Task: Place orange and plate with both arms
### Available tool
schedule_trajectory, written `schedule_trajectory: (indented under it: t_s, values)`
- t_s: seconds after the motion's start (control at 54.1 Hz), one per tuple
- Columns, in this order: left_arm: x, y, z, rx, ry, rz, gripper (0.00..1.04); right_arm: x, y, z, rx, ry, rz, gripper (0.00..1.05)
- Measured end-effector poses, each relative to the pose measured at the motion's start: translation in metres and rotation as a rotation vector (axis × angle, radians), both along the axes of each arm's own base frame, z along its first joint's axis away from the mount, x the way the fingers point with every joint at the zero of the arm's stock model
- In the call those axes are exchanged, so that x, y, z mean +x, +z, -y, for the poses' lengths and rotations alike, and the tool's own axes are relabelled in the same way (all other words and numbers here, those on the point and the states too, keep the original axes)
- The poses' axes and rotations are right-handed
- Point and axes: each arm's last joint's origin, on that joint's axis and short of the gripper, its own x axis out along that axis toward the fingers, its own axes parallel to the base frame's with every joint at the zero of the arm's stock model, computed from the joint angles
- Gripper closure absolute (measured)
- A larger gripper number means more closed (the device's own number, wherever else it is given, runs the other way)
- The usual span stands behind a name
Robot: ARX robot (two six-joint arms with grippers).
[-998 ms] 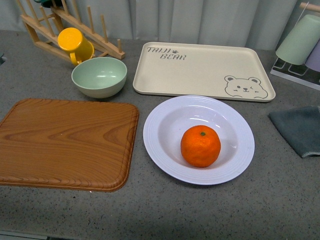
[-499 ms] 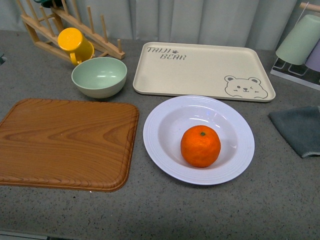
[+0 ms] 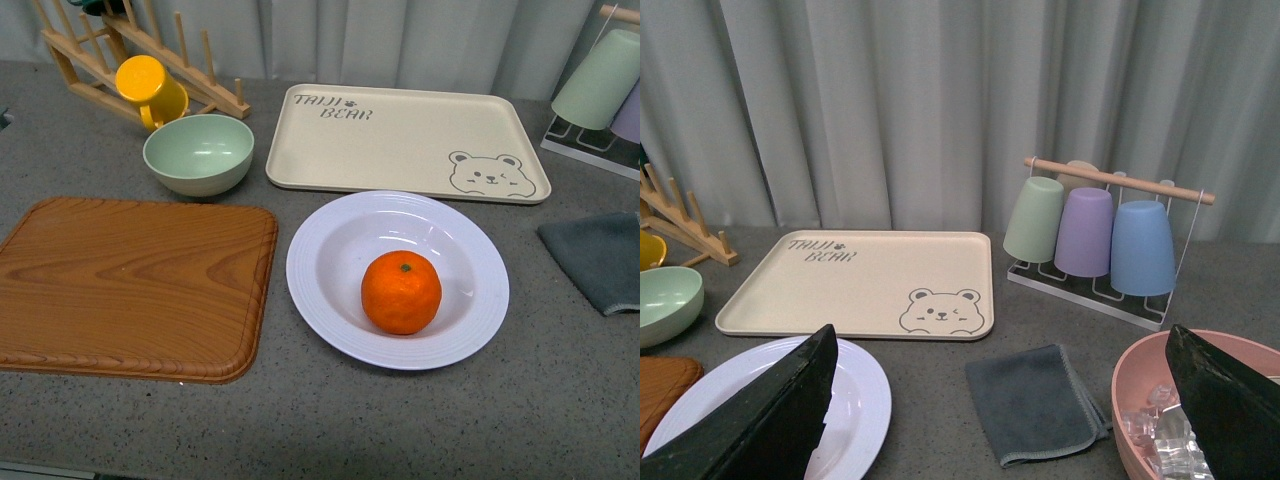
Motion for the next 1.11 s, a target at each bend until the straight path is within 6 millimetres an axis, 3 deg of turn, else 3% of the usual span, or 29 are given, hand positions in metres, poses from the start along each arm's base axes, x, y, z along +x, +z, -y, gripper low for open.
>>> schedule_trajectory:
  t_s: [0.499,0.573,0.702,0.998,1.053,1.109]
  values:
    - [-0.014,-0.003,0.0,0.0,-0.002,-0.007,0.99,0.0,0.0,0.0,0.0,0.0,0.0,0.09]
    - [-0.014,-0.003,0.0,0.0,-0.002,-0.007,0.87,0.0,0.0,0.0,0.0,-0.001,-0.001,0.09]
    - [-0.014,-0.003,0.0,0.0,-0.002,-0.007,0.62,0.004,-0.006,0.003,-0.045,-0.199,-0.147,0.09]
    - [-0.014,-0.003,0.0,0.0,-0.002,-0.008,0.12,0.035,-0.01,0.028,0.099,-0.088,-0.308,0.09]
    - [-0.014,-0.003,0.0,0.001,-0.002,-0.008,0.05,0.045,-0.011,0.037,0.159,-0.055,-0.35,0.09]
    - [-0.014,-0.003,0.0,0.002,-0.002,-0.008,0.07,0.056,-0.012,0.046,0.228,-0.023,-0.395,0.09]
